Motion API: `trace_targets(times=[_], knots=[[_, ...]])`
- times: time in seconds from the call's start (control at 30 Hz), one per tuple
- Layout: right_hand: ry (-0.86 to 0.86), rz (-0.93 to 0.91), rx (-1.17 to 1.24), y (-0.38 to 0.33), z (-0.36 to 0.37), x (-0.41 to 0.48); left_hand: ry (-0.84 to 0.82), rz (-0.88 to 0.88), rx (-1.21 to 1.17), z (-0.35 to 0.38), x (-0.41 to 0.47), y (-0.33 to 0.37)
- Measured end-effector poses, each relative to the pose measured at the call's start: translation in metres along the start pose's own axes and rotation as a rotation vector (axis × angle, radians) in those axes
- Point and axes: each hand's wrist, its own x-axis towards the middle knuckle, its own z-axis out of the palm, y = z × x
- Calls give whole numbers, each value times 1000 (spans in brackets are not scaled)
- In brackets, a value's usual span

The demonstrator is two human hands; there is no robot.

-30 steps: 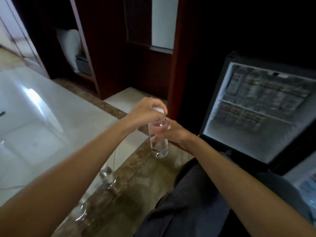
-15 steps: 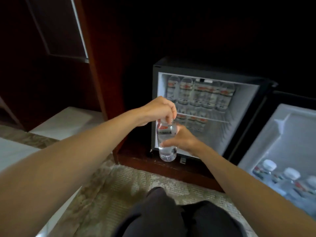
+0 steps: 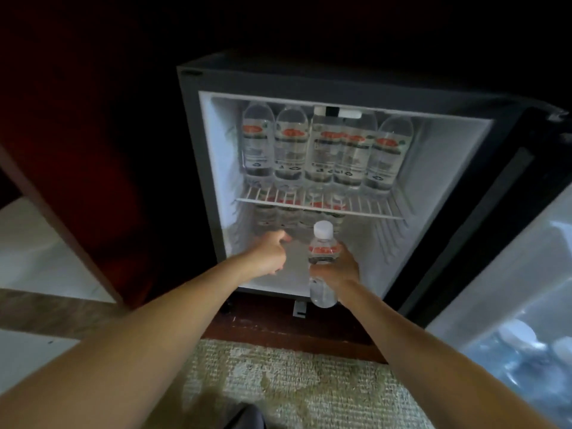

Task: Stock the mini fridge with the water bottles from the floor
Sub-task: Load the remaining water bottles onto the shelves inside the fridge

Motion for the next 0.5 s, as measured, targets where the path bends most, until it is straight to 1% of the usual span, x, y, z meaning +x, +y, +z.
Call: trace_targets(times=[0.1,0.23,0.37,0.43,0.5], knots=[[77,20,-6,17,4,33,13,-5,43,16,41,-14],[218,92,97,26,6,69,-14,5,161,27,81,-18],[391,71,192,28,9,107,3,-7,229,32,113,-29],[449,65,260,27,6,121,7,-5,227,33,124,-34],[484,44,309,27,3,132,54,35,170,34,133,-36]])
